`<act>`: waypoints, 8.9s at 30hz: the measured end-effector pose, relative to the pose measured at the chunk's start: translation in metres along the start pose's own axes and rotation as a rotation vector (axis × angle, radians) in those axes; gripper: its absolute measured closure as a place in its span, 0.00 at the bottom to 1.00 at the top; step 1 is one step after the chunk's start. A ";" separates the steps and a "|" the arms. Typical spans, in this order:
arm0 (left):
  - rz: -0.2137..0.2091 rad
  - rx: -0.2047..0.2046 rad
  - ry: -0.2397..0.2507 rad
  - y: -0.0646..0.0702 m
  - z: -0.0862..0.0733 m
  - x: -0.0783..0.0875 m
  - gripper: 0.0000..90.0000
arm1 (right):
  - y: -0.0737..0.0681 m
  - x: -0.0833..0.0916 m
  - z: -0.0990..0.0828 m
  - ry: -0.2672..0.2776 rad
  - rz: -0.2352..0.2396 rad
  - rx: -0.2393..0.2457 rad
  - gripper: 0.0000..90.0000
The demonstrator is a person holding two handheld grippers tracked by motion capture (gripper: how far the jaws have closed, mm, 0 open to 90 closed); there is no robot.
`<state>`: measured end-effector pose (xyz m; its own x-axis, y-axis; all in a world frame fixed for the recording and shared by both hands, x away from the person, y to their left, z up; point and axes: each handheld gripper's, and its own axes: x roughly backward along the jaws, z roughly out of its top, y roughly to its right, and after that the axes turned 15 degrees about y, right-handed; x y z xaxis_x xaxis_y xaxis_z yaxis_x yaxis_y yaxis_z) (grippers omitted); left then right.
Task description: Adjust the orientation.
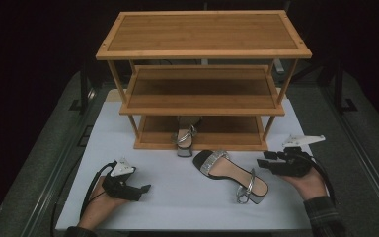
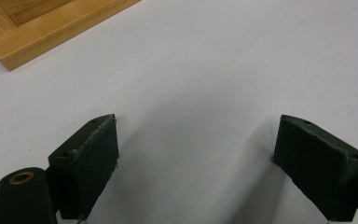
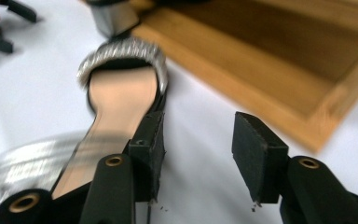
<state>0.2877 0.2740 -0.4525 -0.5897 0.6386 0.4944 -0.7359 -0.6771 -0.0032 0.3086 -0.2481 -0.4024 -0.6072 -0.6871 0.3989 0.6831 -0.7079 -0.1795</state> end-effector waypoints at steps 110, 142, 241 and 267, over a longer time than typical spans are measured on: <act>-0.004 -0.002 -0.004 0.000 0.001 0.000 0.14 | -0.011 -0.104 0.026 0.106 -0.381 0.060 0.42; -0.003 -0.001 0.001 0.000 0.000 -0.001 0.14 | -0.010 -0.075 0.022 0.118 -0.286 0.000 0.41; -0.004 0.003 -0.003 0.000 0.001 -0.001 0.14 | -0.001 -0.144 0.019 0.114 -0.254 0.024 0.90; -0.004 0.000 -0.008 0.001 0.002 -0.003 0.10 | -0.004 -0.038 0.009 0.039 -0.245 0.010 0.16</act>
<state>0.2892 0.2703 -0.4527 -0.5839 0.6388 0.5010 -0.7384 -0.6744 -0.0006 0.3327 -0.2182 -0.4090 -0.7703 -0.5010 0.3946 0.5174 -0.8527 -0.0726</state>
